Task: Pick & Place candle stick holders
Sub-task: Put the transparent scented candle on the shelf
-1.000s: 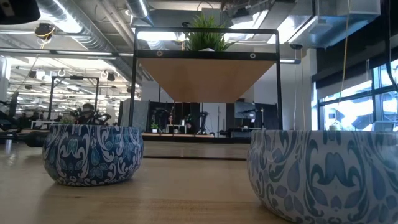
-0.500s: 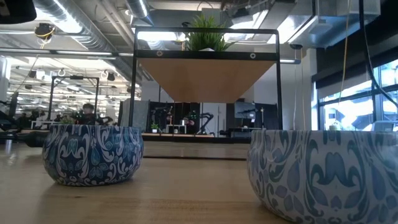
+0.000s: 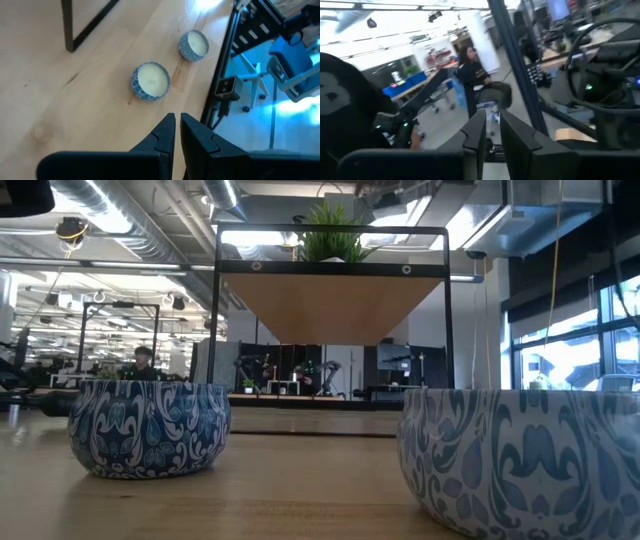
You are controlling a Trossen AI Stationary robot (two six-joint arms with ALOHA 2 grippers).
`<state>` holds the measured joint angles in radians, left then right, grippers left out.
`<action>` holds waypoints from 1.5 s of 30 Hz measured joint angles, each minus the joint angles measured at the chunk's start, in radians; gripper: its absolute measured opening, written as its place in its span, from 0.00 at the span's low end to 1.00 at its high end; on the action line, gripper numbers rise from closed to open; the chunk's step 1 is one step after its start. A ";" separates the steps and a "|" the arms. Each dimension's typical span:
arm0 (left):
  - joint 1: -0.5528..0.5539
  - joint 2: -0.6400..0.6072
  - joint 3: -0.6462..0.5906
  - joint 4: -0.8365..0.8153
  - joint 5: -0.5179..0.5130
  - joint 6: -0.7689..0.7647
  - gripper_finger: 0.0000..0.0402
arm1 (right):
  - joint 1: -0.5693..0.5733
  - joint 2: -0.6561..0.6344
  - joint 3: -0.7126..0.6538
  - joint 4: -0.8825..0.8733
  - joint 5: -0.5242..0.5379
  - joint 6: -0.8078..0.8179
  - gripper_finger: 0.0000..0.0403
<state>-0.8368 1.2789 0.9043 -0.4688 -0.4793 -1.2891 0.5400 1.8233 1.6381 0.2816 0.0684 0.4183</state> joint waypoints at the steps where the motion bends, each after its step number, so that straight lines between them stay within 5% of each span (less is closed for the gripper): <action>1: 0.007 0.000 0.000 0.000 0.001 -0.001 0.05 | -0.014 0.000 -0.006 -0.002 -0.052 0.016 0.14; 5: 0.050 0.000 0.000 -0.003 0.037 0.000 0.05 | -0.052 -0.061 -0.143 0.117 -0.174 0.051 0.11; 12: 0.148 0.000 0.000 -0.015 0.051 0.002 0.05 | -0.044 -0.319 -0.520 0.277 -0.018 0.048 0.04; 23: 0.368 0.000 0.000 0.003 0.095 -0.007 0.05 | -0.086 -0.776 -0.786 -0.421 0.233 0.032 0.04; 33: 0.463 0.000 0.000 0.035 0.073 -0.009 0.05 | -0.260 -0.811 -0.975 -0.235 0.032 -0.001 0.02; 40: 0.472 0.000 0.000 -0.022 0.069 -0.027 0.05 | -0.386 -0.810 -1.034 -0.128 -0.014 -0.018 0.02; 45: 0.452 -0.022 0.000 -0.139 -0.110 -0.193 0.05 | -0.467 -0.807 -1.034 -0.195 -0.029 -0.050 0.02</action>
<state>-0.3847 1.2570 0.9043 -0.6077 -0.5898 -1.4821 0.0726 1.0159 0.6040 0.0866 0.0392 0.3683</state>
